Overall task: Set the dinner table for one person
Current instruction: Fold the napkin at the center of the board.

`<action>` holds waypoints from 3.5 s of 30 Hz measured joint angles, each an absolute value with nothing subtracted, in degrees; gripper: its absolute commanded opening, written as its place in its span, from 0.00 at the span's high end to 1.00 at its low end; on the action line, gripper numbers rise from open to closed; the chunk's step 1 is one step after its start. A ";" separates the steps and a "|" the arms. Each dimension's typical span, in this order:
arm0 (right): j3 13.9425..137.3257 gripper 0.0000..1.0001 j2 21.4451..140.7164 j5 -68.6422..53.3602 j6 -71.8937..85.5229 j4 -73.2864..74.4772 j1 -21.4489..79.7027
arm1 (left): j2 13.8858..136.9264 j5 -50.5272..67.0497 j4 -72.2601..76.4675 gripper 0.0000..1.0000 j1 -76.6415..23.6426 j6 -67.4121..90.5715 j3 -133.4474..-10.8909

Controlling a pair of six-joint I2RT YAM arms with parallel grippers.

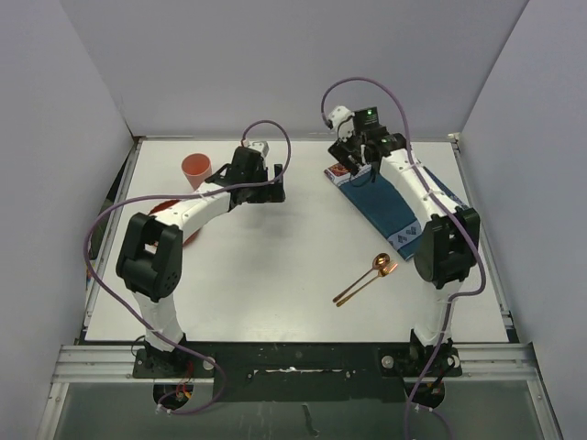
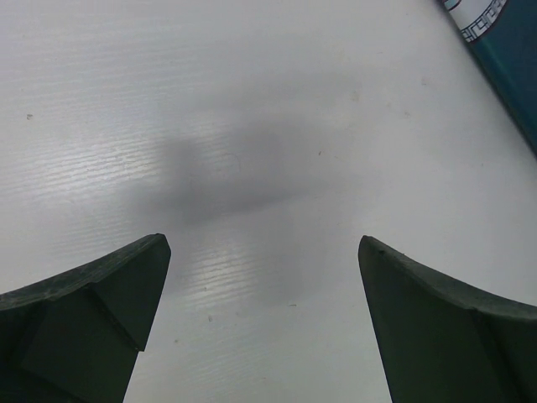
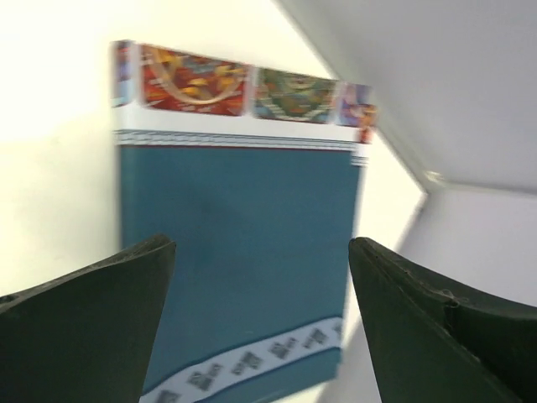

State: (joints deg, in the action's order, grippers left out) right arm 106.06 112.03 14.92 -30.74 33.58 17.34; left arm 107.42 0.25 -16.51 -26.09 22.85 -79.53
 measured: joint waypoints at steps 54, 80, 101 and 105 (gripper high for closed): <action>108.05 0.83 132.33 5.78 -30.09 40.23 20.08 | 93.01 -4.16 -24.43 0.02 -25.02 22.20 -71.07; 93.67 0.38 121.19 -21.28 -43.53 58.83 46.09 | 72.53 -12.95 -31.03 0.02 -17.52 13.15 -84.51; 94.15 0.42 119.63 -11.14 -30.89 50.68 34.44 | 78.56 -5.06 -34.00 0.02 -17.93 23.09 -73.19; 94.17 0.43 119.61 -9.65 -29.30 47.22 28.38 | 80.27 -6.68 -33.87 0.02 -18.96 30.83 -66.98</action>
